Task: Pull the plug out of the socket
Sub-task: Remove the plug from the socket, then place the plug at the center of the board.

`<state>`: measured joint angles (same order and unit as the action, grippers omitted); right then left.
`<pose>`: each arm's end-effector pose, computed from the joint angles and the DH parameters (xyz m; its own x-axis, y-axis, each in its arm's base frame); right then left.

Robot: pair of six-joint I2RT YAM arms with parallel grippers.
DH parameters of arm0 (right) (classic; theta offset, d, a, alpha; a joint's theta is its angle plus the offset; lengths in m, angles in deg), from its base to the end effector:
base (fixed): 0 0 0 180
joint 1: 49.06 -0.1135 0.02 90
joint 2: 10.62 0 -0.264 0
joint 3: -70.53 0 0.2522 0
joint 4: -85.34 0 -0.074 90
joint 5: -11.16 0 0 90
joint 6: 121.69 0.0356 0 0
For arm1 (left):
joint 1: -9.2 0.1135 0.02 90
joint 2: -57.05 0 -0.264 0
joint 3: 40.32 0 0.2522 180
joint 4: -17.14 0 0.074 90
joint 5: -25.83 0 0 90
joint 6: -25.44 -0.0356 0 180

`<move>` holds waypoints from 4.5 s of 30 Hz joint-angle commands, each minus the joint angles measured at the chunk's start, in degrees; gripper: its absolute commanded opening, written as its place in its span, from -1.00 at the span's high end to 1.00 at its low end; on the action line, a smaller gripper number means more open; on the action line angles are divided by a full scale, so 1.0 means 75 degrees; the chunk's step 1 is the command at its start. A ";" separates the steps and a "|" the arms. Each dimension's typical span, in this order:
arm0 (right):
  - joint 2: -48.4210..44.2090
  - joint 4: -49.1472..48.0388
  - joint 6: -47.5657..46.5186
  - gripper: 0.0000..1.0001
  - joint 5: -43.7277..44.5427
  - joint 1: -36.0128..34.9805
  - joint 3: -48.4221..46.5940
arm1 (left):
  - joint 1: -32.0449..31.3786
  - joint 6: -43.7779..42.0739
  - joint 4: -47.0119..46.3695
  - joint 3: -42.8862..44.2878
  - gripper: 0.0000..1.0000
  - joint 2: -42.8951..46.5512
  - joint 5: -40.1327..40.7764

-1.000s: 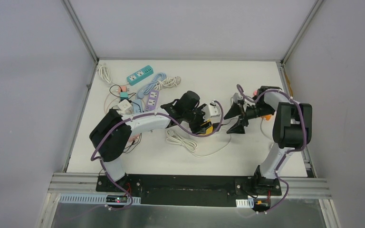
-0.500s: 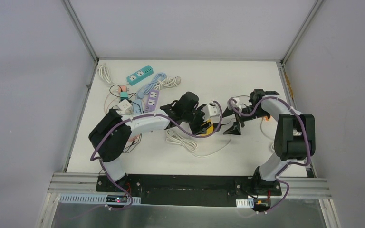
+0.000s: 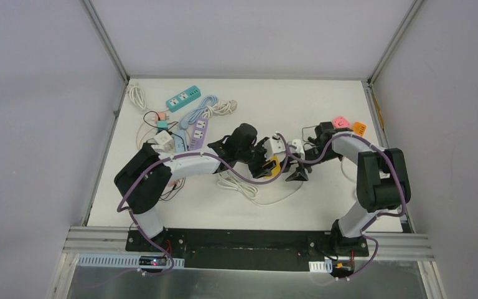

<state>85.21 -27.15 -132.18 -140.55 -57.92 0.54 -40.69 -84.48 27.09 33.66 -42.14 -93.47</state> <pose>0.2605 0.0723 0.1755 0.2014 -0.4403 -0.8750 -0.9659 -0.2379 -0.1026 0.2291 -0.2990 0.2062 -0.0337 0.5012 -0.8646 0.9958 0.0905 0.0136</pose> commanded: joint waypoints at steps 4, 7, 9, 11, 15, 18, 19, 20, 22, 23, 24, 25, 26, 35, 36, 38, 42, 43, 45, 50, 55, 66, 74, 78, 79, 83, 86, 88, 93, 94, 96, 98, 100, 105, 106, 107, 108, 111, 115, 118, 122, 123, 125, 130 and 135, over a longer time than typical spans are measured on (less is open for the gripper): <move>-0.0605 -0.1477 0.0993 -0.22 0.0478 -0.0271 0.0389 | -0.0157 0.0089 0.0126 -0.0481 1.00 -0.0154 -0.0084; -0.0628 -0.1344 0.0934 -0.14 0.0400 -0.0270 0.0362 | -0.0153 0.0090 0.0110 -0.0523 1.00 -0.0145 -0.0056; -0.0654 -0.1309 0.0892 -0.09 0.0340 -0.0276 0.0377 | -0.0156 0.0079 0.0103 -0.0547 1.00 -0.0133 -0.0036; -0.0692 -0.1308 0.0892 0.01 0.0349 -0.0277 0.0384 | -0.0148 0.0069 0.0098 -0.0563 1.00 -0.0113 -0.0020; -0.0745 -0.1269 0.0965 0.25 0.0433 -0.0281 0.0373 | -0.0149 0.0074 0.0082 -0.0610 1.00 -0.0109 -0.0008; -0.0752 -0.1203 0.0993 0.55 0.0492 -0.0283 0.0375 | -0.0148 0.0132 -0.0010 -0.0635 1.00 -0.0176 -0.0039; -0.0754 -0.1203 0.0974 0.64 0.0504 -0.0283 0.0391 | -0.0154 0.0152 -0.0024 -0.0615 1.00 -0.0206 -0.0048; -0.0754 -0.1203 0.0957 0.75 0.0507 -0.0283 0.0421 | -0.0156 0.0159 -0.0034 -0.0614 1.00 -0.0214 -0.0058; -0.0770 -0.1197 0.0933 1.00 0.0547 -0.0293 0.0450 | -0.0154 0.0172 -0.0068 -0.0627 1.00 -0.0199 -0.0034; -0.0793 -0.1192 0.0921 1.00 0.0564 -0.0300 0.0462 | -0.0154 0.0162 -0.0086 -0.0648 1.00 -0.0184 -0.0012; -0.0822 -0.1190 0.0902 1.00 0.0577 -0.0303 0.0470 | -0.0156 0.0157 -0.0114 -0.0677 1.00 -0.0175 -0.0001; -0.0836 -0.1185 0.0901 1.00 0.0576 -0.0306 0.0481 | -0.0164 0.0158 -0.0132 -0.0701 1.00 -0.0163 0.0012; -0.0841 -0.1148 0.0962 1.00 0.0583 -0.0309 0.0454 | -0.0162 0.0166 -0.0146 -0.0724 1.00 -0.0157 0.0024; -0.0833 -0.0645 0.0607 1.00 0.0858 -0.0425 0.0335 | -0.0176 0.0184 -0.0223 -0.0858 1.00 -0.0191 0.0086; -0.0957 -0.0802 0.0618 1.00 0.0976 -0.0484 0.0445 | -0.0180 0.0188 -0.0238 -0.0869 1.00 -0.0197 0.0086; -0.1075 -0.0898 0.0681 1.00 0.1076 -0.0558 0.0484 | -0.0173 0.0203 -0.0253 -0.0870 1.00 -0.0206 0.0097; -0.0977 -0.0920 0.1321 1.00 0.0799 -0.0569 0.0298 | -0.0180 0.0201 -0.0288 -0.0901 1.00 -0.0226 0.0108; -0.0933 -0.0921 0.1501 1.00 0.0676 -0.0555 0.0245 | -0.0180 0.0205 -0.0288 -0.0906 1.00 -0.0215 0.0112; -0.0859 -0.0915 0.1757 1.00 0.0495 -0.0534 0.0173 | -0.0177 0.0207 -0.0300 -0.0948 1.00 -0.0186 0.0141; -0.0859 -0.0916 0.1793 1.00 0.0501 -0.0529 0.0190 | -0.0184 0.0241 -0.0334 -0.1060 1.00 -0.0133 0.0182; -0.1024 -0.0590 0.1615 1.00 0.0487 -0.0588 0.0169 | -0.0184 0.0248 -0.0405 -0.1102 1.00 -0.0138 0.0236; -0.0612 0.0399 0.1271 1.00 -0.0073 0.0302 -0.0271 | -0.0178 0.0277 -0.0462 -0.1183 1.00 -0.0131 0.0239; -0.0832 0.0886 0.1118 1.00 -0.0229 0.0518 -0.0430 | -0.0173 0.0349 -0.0488 -0.1158 1.00 -0.0134 0.0282; -0.0695 0.1413 0.1986 1.00 -0.0708 0.1050 -0.1183 | -0.0180 0.0582 -0.0490 -0.1106 1.00 -0.0058 0.0345; -0.0625 0.1667 0.2005 1.00 -0.0767 0.1145 -0.1368 | -0.0186 0.0654 -0.0517 -0.1096 0.98 -0.0037 0.0375; -0.0487 0.1958 0.2522 1.00 -0.0885 0.1751 -0.1823 | -0.0189 0.1107 -0.0619 -0.1036 0.55 0.0111 0.0622; -0.0427 0.1320 0.3626 1.00 -0.0958 0.2371 -0.2064 | -0.0212 0.1459 -0.0611 -0.0935 0.15 0.0171 0.0882; -0.0480 0.0541 0.4805 1.00 -0.0725 0.2628 -0.2114 | -0.0235 0.1592 -0.0579 -0.0847 -0.08 0.0201 0.1001; -0.0709 -0.2221 0.7862 1.00 0.1017 0.2879 -0.1805 | -0.0233 0.1810 -0.0419 -0.0645 -0.42 0.0252 0.1220; -0.0637 -0.2429 0.8133 1.00 0.1233 0.2935 -0.1822 | -0.0231 0.1843 -0.0407 -0.0608 -0.56 0.0259 0.1228; -0.0428 -0.2865 0.8133 1.00 0.1233 0.2992 -0.1883 | -0.0238 0.1894 -0.0385 -0.0551 -0.65 0.0274 0.1235; -0.0260 -0.3336 0.9447 1.00 0.2258 0.3019 -0.1864 | -0.0234 0.1916 -0.0354 -0.0503 -0.70 0.0297 0.1246; -0.0177 -0.3983 1.0001 1.00 0.2873 0.3022 -0.1687 | -0.0239 0.1941 -0.0336 -0.0490 -0.73 0.0348 0.1284; 0.0113 -0.5116 1.0714 1.00 0.3806 0.3000 -0.1475 | -0.0237 0.2077 -0.0321 -0.0460 -0.98 0.0595 0.1445; 0.0238 -0.5137 1.0714 1.00 0.3806 0.2995 -0.1555 | -0.0236 0.2079 -0.0316 -0.0463 -0.98 0.0664 0.1478; 0.0383 -0.5109 1.1028 1.00 0.4172 0.2982 -0.1634 | -0.0237 0.2093 -0.0312 -0.0469 -0.98 0.0747 0.1521; 0.0553 -0.5070 1.1157 0.98 0.4587 0.2980 -0.1729 | -0.0237 0.2122 -0.0296 -0.0471 -0.98 0.0833 0.1577; 0.0882 -0.5039 1.1293 0.93 0.5202 0.2947 -0.1898 | -0.0234 0.2208 -0.0224 -0.0494 -0.98 0.1165 0.1796; 0.1234 -0.4831 1.1203 0.77 0.5545 0.2926 -0.2070 | -0.0237 0.2267 -0.0027 -0.0546 -0.98 0.1667 0.2163; 0.1390 -0.4799 1.1142 0.66 0.5790 0.2928 -0.2140 | -0.0239 0.2358 0.0175 -0.0591 -0.98 0.2053 0.2452; 0.1388 -0.4800 1.1052 0.27 0.6147 0.2939 -0.2181 | -0.0222 0.2638 0.0314 -0.0697 -0.98 0.2503 0.2867; 0.1359 -0.4805 1.1029 0.16 0.6238 0.2944 -0.2183 | -0.0226 0.2759 0.0329 -0.0740 -0.98 0.2618 0.2955; 0.1266 -0.4821 1.0988 -0.03 0.6319 0.2977 -0.2197 | -0.0226 0.3069 0.0350 -0.0832 -0.98 0.2825 0.3166; 0.0923 -0.4835 1.0878 -0.32 0.6434 0.3107 -0.2251 | -0.0133 0.3643 0.0225 -0.1127 -0.98 0.3315 0.3430; 0.0431 -0.4720 1.0621 -0.40 0.6323 0.3173 -0.2270 | 0.0088 0.4201 -0.0104 -0.1542 -0.98 0.3740 0.3366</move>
<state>94.37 -61.79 -50.54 -93.88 -34.88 -14.00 -41.50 -58.04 29.38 24.09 -17.64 -69.73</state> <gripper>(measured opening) 0.687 0.990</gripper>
